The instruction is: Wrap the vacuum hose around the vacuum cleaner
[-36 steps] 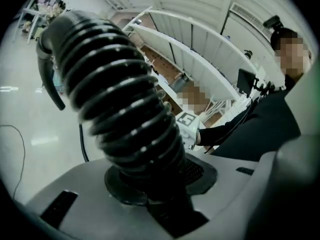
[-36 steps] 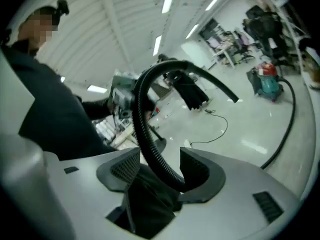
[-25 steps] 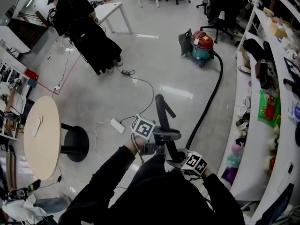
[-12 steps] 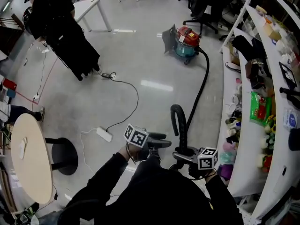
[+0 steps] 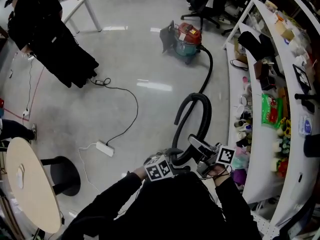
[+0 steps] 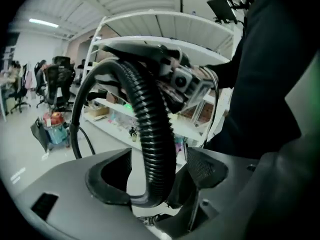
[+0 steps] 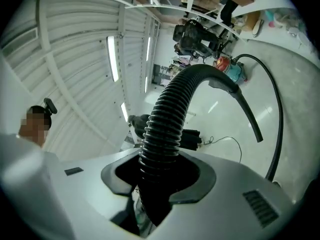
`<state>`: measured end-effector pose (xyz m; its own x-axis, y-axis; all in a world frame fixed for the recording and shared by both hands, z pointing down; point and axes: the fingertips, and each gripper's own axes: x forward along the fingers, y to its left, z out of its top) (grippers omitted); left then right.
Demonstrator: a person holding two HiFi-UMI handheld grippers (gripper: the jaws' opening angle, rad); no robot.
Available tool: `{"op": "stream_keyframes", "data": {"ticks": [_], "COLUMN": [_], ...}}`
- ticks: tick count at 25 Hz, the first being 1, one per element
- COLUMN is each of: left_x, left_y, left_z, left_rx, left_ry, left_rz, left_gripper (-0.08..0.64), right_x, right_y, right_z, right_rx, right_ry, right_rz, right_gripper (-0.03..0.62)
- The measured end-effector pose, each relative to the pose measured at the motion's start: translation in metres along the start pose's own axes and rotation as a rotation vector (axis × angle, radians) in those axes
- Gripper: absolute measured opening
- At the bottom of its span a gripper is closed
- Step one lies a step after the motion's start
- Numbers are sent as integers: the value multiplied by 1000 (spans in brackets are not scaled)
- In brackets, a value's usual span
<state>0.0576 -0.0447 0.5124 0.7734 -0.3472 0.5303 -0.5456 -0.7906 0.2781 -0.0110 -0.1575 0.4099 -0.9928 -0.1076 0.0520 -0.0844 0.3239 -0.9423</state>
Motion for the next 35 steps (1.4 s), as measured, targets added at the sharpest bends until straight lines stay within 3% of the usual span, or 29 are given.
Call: {"op": "stream_keyframes", "data": {"ticks": [3,4,5,6,10,12,14,16,18,19,21,22,24,26,29,31,33,35], "left_x": [3,1,-2,-6,-15,-16,-21,-31,-36,-37,-39,-39,-38,-34,-29,-27,-29,-30], "left_y": [22,36,49,58,73,80,91,106,121,129,145,151,164,175,186,194,210,220], "left_z": [1,3,6,9,24,31,39,50,61,66,75,79,90,103,125,135,147,156], "left_rx": [128,150,155,149,132,103,46,-14,-52,-59,-64,-68,-75,-76,-59,-36,-4,11], "left_ry": [49,49,45,43,100,148,193,235,286,319,391,427,492,548,609,663,703,714], "left_rz": [149,221,275,301,283,268,265,270,269,267,256,245,216,184,131,102,99,71], "left_gripper": [335,310,216,201,187,187,187,187,187,187,187,187,187,188,189,189,189,189], "right_x": [15,18,21,23,27,25,19,5,-17,-29,-46,-48,-37,-15,23,45,58,68], "right_y": [-2,-4,-7,-10,-18,-27,-43,-66,-92,-104,-113,-107,-84,-62,-51,-52,-54,-58], "right_z": [25,33,40,47,74,86,97,109,122,130,149,160,181,192,192,199,215,230], "right_rx": [82,112,140,168,293,311,299,245,67,-85,-518,-761,-1171,-1463,-1829,-2041,-2162,-2181], "right_ry": [-86,-114,-137,-156,-194,-195,-181,-142,-67,-13,124,177,215,249,329,324,290,279], "right_rz": [3,4,10,23,155,193,183,128,3,-87,-280,-338,-349,-304,-273,-328,-413,-468], "right_gripper": [161,163,163,163,161,188,267,267,266,265,267,266,267,271,326,350,350,348]}}
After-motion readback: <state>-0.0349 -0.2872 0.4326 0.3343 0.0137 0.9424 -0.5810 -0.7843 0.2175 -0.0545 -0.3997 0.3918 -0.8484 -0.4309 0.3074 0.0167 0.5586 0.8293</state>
